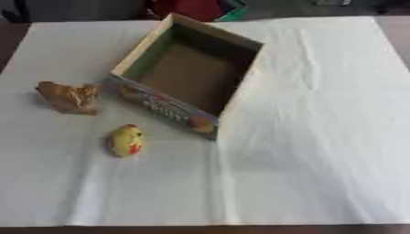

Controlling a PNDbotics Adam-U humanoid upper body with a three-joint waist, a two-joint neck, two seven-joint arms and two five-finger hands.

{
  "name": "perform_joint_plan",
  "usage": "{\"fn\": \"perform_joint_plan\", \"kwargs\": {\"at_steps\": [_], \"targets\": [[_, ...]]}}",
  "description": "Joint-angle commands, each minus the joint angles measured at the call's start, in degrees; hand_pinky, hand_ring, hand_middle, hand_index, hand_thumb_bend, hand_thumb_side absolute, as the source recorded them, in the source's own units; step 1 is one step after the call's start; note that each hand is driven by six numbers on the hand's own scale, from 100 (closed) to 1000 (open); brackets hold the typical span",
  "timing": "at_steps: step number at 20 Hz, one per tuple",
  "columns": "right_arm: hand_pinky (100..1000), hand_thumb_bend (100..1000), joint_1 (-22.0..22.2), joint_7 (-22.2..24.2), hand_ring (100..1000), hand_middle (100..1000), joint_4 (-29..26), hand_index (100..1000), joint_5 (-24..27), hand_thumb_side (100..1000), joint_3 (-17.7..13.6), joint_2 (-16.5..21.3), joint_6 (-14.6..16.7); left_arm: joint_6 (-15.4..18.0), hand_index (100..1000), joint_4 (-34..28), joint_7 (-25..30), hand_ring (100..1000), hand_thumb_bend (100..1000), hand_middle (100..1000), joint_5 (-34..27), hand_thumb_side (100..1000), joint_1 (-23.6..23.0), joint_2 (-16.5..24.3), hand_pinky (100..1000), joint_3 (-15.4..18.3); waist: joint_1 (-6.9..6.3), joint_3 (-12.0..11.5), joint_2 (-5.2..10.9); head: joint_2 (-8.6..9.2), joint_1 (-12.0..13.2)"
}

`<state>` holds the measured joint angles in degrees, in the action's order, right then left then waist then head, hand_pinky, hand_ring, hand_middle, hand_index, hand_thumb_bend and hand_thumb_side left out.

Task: Pick up objects on the table and place them in the box.

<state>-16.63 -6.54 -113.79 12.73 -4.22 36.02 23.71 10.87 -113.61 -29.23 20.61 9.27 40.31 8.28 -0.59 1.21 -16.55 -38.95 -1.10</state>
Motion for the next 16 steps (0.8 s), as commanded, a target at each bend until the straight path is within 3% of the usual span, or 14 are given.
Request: {"fn": "perform_joint_plan", "kwargs": {"at_steps": [1, 4, 5, 6, 7, 8, 9, 13, 14, 16], "targets": [[694, 100, -0.6, 0.0, 1000, 759, -0.8, 873, 0.4, 1000, -0.5, 2.2, 0.3, -0.3, 853, -1.0, 2.7, 734, 197, 758, 2.8, 803, 1.0, 6.3, 613, -0.9, -0.12, 0.1, 1.34, -0.64, 0.4], [695, 100, -0.9, 0.1, 1000, 760, -0.8, 872, 0.5, 1000, -0.2, 2.5, 0.5, -0.3, 872, 1.2, 5.2, 755, 318, 766, 5.3, 852, 2.6, 10.4, 621, -3.7, -0.25, 0.5, 1.59, -0.58, 0.5], [695, 100, -0.9, 0.1, 1000, 760, -0.8, 872, 0.5, 1000, -0.1, 2.6, 0.5, -0.5, 883, 2.3, 6.0, 769, 433, 776, 6.1, 911, 3.7, 11.6, 624, -4.8, -0.26, 0.6, 1.65, -0.56, 0.4], [695, 100, -0.9, 0.2, 1000, 760, -0.8, 872, 0.6, 1000, 0.0, 2.6, 0.6, -0.9, 884, 3.6, 6.8, 771, 447, 777, 6.9, 918, 4.8, 12.9, 625, -5.9, -0.25, 0.6, 1.68, -0.53, 0.4], [694, 100, -1.0, 0.2, 1000, 760, -0.8, 872, 0.6, 1000, 0.0, 2.6, 0.6, -1.2, 894, 4.9, 7.6, 782, 567, 785, 7.7, 983, 5.9, 14.3, 626, -6.9, -0.22, 0.7, 1.67, -0.41, 0.5], [694, 100, -1.0, 0.3, 1000, 760, -0.8, 872, 0.6, 1000, 0.0, 2.5, 0.6, -1.5, 894, 6.1, 8.4, 782, 567, 785, 8.5, 983, 6.9, 15.5, 626, -7.9, -0.16, 0.8, 1.65, -0.28, 0.5], [694, 100, -1.1, 0.4, 1000, 759, -0.8, 872, 0.7, 1000, 0.1, 2.5, 0.6, -1.7, 898, 7.4, 9.2, 790, 675, 789, 9.3, 1000, 7.8, 16.8, 626, -9.0, -0.12, 0.9, 1.59, -0.05, 0.6], [694, 100, -1.3, 0.5, 1000, 759, -0.8, 872, 0.8, 1000, 0.2, 2.2, 0.5, -0.2, 898, 12.7, 12.4, 790, 675, 789, 12.5, 1000, 10.5, 22.1, 626, -10.0, 0.29, 1.3, 1.51, 0.18, 1.0], [694, 100, -1.3, 0.5, 1000, 759, -0.8, 871, 0.9, 1000, 0.2, 2.1, 0.5, 0.5, 931, 13.9, 13.2, 819, 794, 809, 13.3, 1000, 10.8, 23.3, 632, -9.7, 0.4, 1.4, 1.48, 0.22, 1.1], [694, 100, -2.2, 0.9, 1000, 759, -0.8, 871, 1.1, 1000, 0.7, 2.1, 0.7, 2.1, 970, 16.3, 14.8, 846, 796, 827, 14.9, 1000, 10.2, 25.8, 649, -10.8, 0.25, 2.4, 1.05, 0.88, 1.9]]}}
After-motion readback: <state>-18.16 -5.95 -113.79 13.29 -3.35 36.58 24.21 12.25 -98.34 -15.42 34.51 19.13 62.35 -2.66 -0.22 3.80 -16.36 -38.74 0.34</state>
